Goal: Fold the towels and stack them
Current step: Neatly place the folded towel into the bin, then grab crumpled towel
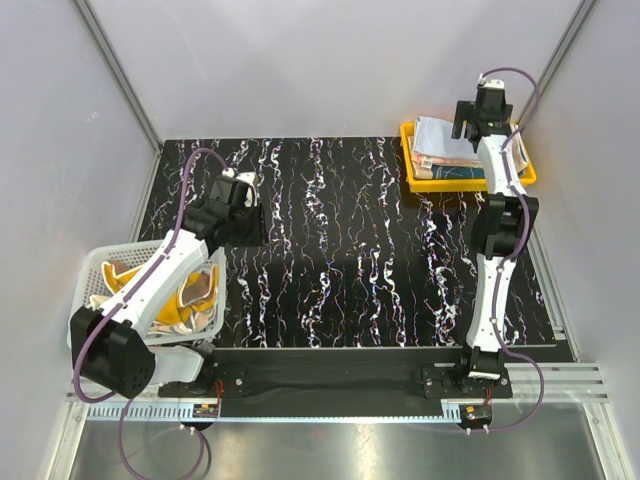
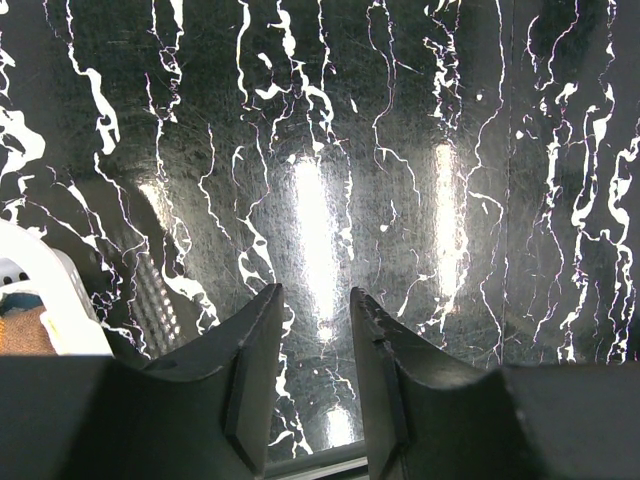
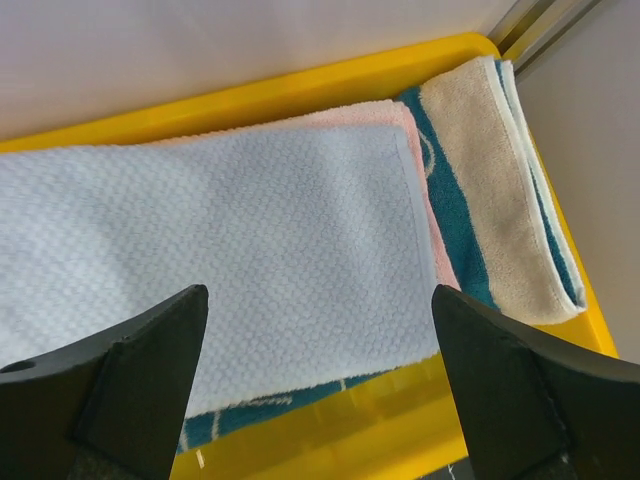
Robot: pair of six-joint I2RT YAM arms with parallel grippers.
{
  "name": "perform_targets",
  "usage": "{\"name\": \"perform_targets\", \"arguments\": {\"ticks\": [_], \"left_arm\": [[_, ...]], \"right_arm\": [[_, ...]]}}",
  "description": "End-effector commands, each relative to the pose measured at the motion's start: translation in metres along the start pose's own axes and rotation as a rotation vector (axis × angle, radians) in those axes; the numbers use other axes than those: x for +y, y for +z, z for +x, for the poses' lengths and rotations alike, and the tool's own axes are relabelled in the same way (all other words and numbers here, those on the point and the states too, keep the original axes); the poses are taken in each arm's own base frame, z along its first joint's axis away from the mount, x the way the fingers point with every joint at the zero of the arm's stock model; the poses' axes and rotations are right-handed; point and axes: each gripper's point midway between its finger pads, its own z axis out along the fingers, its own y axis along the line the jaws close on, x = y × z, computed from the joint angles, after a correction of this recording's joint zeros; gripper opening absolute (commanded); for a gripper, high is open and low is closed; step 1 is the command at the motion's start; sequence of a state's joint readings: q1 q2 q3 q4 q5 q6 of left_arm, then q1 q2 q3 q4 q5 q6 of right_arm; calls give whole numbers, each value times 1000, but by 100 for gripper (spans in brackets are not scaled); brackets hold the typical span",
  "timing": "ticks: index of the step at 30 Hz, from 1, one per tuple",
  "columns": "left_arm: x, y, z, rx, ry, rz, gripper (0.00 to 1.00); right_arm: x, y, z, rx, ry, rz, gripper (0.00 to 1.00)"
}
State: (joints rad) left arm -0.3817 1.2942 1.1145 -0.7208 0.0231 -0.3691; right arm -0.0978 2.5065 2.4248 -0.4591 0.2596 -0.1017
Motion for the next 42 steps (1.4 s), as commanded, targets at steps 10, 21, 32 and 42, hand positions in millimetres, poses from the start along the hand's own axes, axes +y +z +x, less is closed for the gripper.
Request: {"name": "perform_targets", "arguments": {"ticks": [10, 21, 32, 42], "left_arm": [[14, -14, -24, -122, -91, -83, 43], [181, -65, 2, -260, -715, -701, 70], [277, -18, 49, -101, -1031, -954, 66], [299, -2, 64, -16, -1036, -1030, 56]], "right_arm": [[51, -153, -66, -94, 273, -241, 100], [235, -309, 65, 99, 148, -678, 100], [276, -380, 109, 166, 48, -845, 100], [282, -386, 119, 176, 23, -861, 100]]}}
